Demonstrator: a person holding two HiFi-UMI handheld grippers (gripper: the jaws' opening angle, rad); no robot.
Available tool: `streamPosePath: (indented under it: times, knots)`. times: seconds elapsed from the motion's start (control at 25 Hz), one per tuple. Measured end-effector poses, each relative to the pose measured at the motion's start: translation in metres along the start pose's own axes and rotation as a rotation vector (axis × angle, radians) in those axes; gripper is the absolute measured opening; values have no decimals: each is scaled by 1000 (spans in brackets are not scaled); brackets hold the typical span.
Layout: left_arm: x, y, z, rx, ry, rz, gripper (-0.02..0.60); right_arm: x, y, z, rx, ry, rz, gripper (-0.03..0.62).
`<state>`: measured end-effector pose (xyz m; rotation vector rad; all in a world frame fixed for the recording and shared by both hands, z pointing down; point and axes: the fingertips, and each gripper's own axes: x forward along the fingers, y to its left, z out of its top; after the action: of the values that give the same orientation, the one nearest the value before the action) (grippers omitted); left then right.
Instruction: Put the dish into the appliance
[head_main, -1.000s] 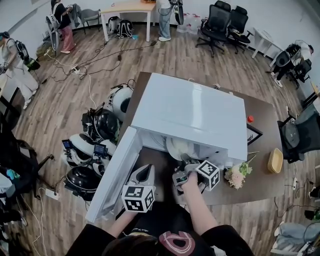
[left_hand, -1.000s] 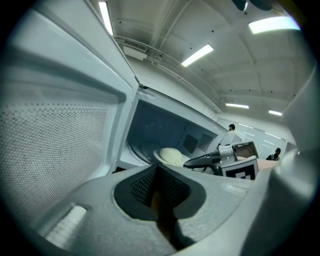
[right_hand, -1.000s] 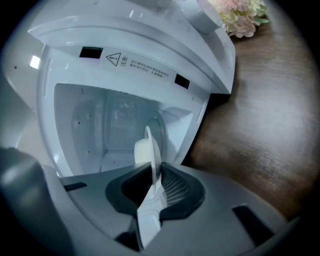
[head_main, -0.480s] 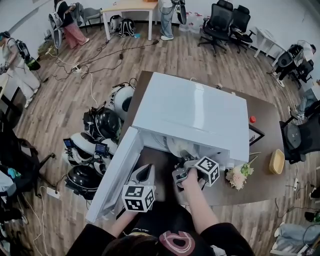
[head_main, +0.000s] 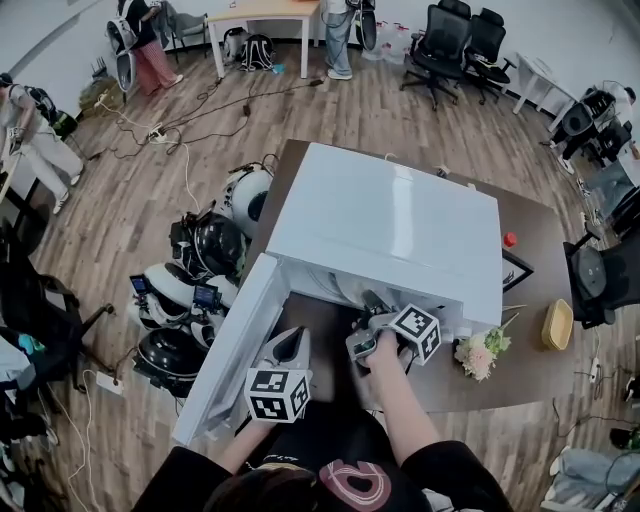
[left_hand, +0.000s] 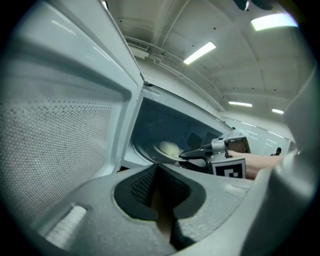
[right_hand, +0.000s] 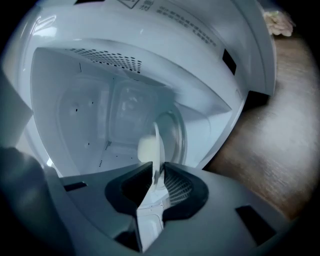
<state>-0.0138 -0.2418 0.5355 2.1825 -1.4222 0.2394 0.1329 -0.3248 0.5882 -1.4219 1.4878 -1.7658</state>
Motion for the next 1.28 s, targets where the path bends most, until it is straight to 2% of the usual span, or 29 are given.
streamPosePath:
  times: [0.08,0.16,0.28,0.56,0.84,0.96,1.08,1.28]
  knots:
    - [1,1,-1,2,6,3,8,4,3,-2,-14,15,21,80]
    - [1,1,-4,3,18,7,8,6,3,-5,-19,38,35,131]
    - [2,0,-4,6,15,6,8,9,4,-6,-30,51,44,156]
    - [4,3,-2,10,13,14,8,10,13,-1,-145,58,63,163]
    - [6,0,-3,11,14,11,8,16,12,7,-175,57,50,161]
    - [7,1,-2,8,12,16,8,18,17,7,-214,72,56,184]
    - [8,2,-1,6,9,23,8,19,22,5,-292,94,61,219]
    - [11,3,2,5,3,29,8,21,25,-2,-502,140,52,272]
